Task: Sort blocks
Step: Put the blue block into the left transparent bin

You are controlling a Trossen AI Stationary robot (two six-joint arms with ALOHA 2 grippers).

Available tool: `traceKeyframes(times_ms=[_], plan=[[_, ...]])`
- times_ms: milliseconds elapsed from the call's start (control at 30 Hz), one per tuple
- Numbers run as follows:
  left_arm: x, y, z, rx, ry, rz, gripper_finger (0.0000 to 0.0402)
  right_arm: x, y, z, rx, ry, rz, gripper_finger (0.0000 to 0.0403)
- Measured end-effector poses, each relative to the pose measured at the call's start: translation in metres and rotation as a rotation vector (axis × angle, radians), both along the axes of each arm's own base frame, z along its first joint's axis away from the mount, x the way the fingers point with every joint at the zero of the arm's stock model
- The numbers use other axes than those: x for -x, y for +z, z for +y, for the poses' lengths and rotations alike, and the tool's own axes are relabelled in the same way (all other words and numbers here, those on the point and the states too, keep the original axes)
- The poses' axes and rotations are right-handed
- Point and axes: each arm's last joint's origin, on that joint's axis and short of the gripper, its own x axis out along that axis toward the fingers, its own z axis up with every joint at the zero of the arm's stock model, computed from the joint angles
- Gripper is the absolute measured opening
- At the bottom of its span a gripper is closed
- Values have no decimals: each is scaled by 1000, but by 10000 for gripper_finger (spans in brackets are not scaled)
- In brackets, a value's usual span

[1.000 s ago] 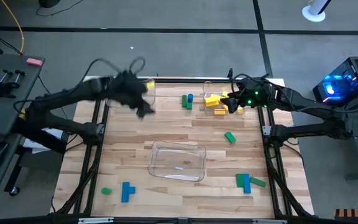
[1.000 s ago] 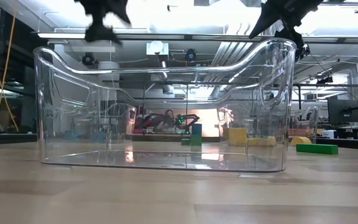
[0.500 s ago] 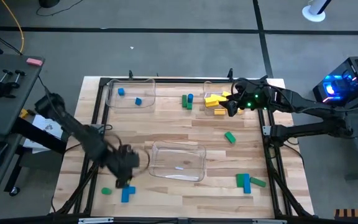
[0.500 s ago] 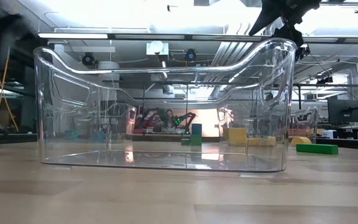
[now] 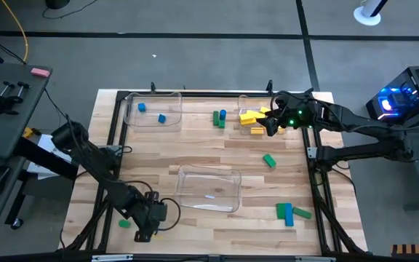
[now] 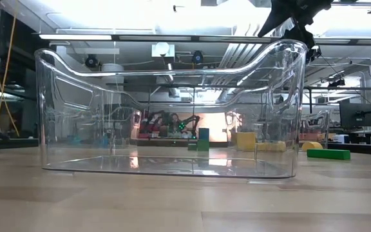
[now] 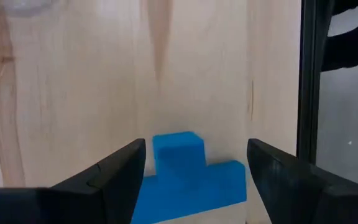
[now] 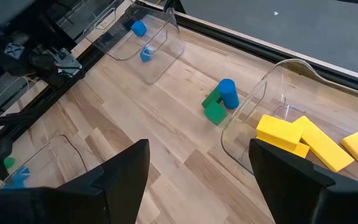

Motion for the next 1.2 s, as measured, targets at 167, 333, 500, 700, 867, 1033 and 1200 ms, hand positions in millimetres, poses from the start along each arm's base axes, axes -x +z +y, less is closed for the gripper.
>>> traceKeyframes(times_ms=[167, 333, 500, 700, 867, 1033, 1200], plan=[[0, -11, -1, -42, -3, 48, 268, 0, 0, 0, -2, 0, 5, 272], [-1, -24, -3, -74, -13, 84, 268, 0, -1, 0, -2, 0, 8, 272], [-4, -36, -6, -85, -1, 110, 266, 0, -1, 0, -2, 0, 8, 272], [-6, -39, -4, -84, 60, 143, 162, 1, -1, 0, 0, -8, 8, 272], [-5, -26, 8, -68, 111, 165, 96, 1, -1, 0, -3, -11, 7, 272], [-1, 22, 48, -127, 222, 81, 96, 1, 0, 0, -2, -12, 5, 272], [11, 89, 114, -335, 472, -190, 101, -3, 4, -1, -13, -39, -67, 272]])
